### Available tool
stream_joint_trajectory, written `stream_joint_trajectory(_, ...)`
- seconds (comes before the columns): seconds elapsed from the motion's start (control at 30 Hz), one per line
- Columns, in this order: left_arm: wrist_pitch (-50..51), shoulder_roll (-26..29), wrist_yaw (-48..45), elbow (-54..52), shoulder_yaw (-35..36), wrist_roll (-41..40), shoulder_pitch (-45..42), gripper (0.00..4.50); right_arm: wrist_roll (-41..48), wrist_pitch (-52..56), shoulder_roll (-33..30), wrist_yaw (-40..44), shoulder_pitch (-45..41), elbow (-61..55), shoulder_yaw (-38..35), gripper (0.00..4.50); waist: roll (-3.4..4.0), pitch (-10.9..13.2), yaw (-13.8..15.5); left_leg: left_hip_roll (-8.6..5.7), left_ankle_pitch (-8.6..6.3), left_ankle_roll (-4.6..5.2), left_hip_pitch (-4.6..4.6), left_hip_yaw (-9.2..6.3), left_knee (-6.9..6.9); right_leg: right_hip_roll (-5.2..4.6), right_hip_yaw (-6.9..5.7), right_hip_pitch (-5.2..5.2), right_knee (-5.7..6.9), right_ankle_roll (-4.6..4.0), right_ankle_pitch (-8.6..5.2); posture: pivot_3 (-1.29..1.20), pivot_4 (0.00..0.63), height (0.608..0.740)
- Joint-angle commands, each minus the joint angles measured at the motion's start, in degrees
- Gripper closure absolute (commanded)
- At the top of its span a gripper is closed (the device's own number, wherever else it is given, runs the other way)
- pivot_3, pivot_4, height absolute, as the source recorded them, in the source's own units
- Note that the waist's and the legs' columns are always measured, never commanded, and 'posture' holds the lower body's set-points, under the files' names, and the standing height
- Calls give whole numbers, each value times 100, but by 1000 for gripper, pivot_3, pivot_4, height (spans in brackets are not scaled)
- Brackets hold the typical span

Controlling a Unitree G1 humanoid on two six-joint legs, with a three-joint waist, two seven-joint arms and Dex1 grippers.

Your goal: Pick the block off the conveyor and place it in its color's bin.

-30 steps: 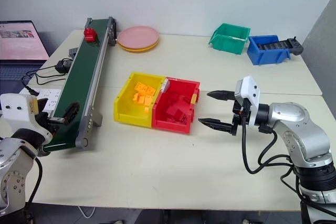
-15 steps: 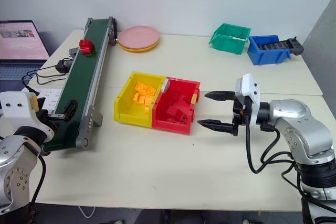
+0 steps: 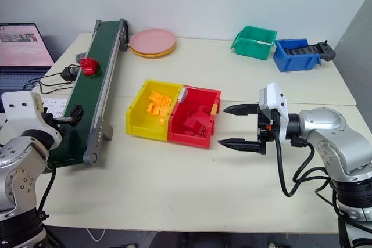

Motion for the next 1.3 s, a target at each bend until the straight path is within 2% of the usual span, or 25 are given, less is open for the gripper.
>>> stream_joint_trajectory(0.03, 31, 91, 33, -37, 18, 70, -134, 28, 53, -58, -76, 32, -11, -214, -55, 0, 0, 0, 0, 0, 0, 0, 0, 0, 0, 0, 0, 0, 0, 0, 0, 0, 150, 740)
stream_joint_trajectory(0.33, 399, 170, 130, 409, -110, 189, -698, 28, 115, 1, -219, 32, 23, -324, -122, 0, -1, 0, 1, 0, 0, -1, -2, -1, 1, 0, -1, -1, 0, 0, 0, 0, 150, 740)
stream_joint_trajectory(0.9, 492, 18, 102, 938, -245, 262, -982, 28, 222, 139, -293, -59, 62, -504, -185, 0, -1, 0, 1, 0, 1, -2, -2, -2, 1, -1, -2, -1, 1, 0, 0, 0, 150, 740)
stream_joint_trajectory(1.07, 503, 8, 112, 819, -268, 276, -910, 660, 222, 116, -312, -54, 21, -459, -174, 0, -2, 1, 1, 0, 1, -2, -2, -2, 1, -1, -2, -1, 0, 0, 0, 0, 150, 740)
stream_joint_trajectory(1.3, 1075, -344, 466, -364, 12, 221, -451, 2153, 160, -4, -239, -11, -114, -289, -115, 0, -2, 1, 1, -1, 1, -2, -4, 2, 3, -3, 2, -2, -1, 1, 0, 0, 150, 740)
